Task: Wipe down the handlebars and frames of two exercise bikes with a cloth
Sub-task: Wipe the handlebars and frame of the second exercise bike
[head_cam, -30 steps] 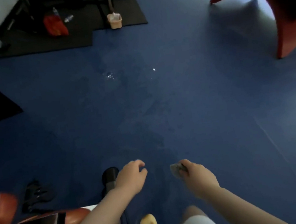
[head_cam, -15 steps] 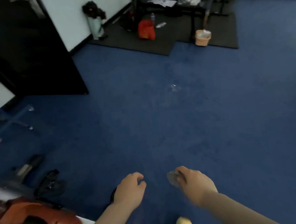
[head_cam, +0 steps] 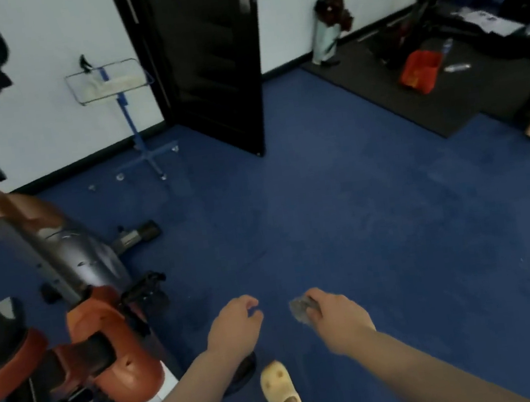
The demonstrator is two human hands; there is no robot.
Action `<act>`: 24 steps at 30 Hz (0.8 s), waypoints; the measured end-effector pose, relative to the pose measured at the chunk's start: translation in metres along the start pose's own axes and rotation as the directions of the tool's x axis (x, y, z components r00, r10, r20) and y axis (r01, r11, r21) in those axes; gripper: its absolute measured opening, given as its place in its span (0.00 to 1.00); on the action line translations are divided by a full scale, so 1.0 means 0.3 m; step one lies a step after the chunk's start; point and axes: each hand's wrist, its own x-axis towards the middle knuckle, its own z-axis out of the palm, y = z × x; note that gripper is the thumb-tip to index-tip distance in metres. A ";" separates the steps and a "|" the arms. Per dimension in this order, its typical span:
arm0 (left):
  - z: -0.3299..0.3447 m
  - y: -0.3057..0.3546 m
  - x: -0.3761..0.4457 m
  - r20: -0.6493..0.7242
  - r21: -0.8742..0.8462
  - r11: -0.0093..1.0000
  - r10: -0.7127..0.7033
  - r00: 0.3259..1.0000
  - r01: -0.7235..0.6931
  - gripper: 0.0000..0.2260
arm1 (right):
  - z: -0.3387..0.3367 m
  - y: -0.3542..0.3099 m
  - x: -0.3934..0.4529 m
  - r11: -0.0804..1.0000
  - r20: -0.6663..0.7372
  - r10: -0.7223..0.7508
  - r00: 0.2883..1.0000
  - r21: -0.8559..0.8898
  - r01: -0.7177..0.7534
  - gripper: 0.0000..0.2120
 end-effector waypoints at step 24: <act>-0.470 0.258 0.625 -0.448 -0.374 0.886 -0.430 0.784 0.273 0.16 | -0.588 -0.450 1.090 0.737 0.197 -0.620 0.759 -0.187 0.650 0.09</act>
